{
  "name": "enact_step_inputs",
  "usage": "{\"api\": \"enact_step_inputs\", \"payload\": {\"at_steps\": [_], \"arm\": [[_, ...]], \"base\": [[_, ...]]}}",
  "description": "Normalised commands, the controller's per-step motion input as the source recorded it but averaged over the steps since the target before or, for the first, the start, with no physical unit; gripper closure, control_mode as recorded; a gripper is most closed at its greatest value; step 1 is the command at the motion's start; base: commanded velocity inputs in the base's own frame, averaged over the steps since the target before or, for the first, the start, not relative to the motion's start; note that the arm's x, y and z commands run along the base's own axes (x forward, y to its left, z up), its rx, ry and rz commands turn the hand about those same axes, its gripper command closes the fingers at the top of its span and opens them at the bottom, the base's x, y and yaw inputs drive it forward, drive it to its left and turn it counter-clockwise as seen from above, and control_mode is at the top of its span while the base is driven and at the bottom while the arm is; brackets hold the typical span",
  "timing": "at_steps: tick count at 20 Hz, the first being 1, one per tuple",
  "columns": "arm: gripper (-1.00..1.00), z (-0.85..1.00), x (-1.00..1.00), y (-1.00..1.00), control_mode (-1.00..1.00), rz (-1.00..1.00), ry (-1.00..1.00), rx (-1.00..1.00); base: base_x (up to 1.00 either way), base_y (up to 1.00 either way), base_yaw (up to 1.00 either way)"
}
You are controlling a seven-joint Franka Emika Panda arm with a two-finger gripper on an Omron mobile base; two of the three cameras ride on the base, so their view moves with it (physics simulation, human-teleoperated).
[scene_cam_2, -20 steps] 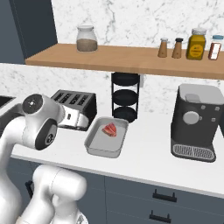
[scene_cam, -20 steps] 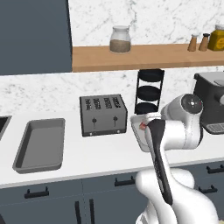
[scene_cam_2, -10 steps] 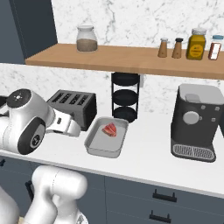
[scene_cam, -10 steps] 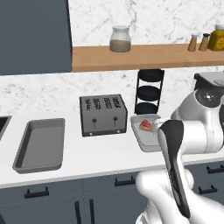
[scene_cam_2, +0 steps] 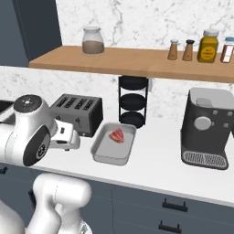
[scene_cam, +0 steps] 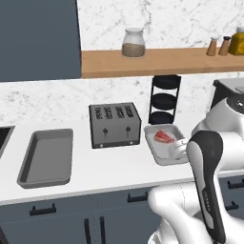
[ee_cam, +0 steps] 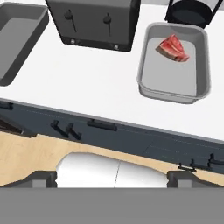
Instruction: Place one bell pepper and one steak in each tupperware on the nearby counter, to pack two identical lunches.
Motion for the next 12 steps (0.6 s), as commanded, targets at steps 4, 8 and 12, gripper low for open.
{"api": "enact_step_inputs", "payload": {"at_steps": [4,8,12], "arm": [[-1.00,0.00,0.00,0.00,1.00,0.00,0.00,0.00],[-1.00,0.00,0.00,0.00,1.00,0.00,0.00,0.00],[-1.00,0.00,0.00,0.00,1.00,0.00,0.00,0.00]], "base": [[-0.38,0.38,-0.01],[-0.86,-0.01,-0.01],[-1.00,-0.70,-0.01]]}}
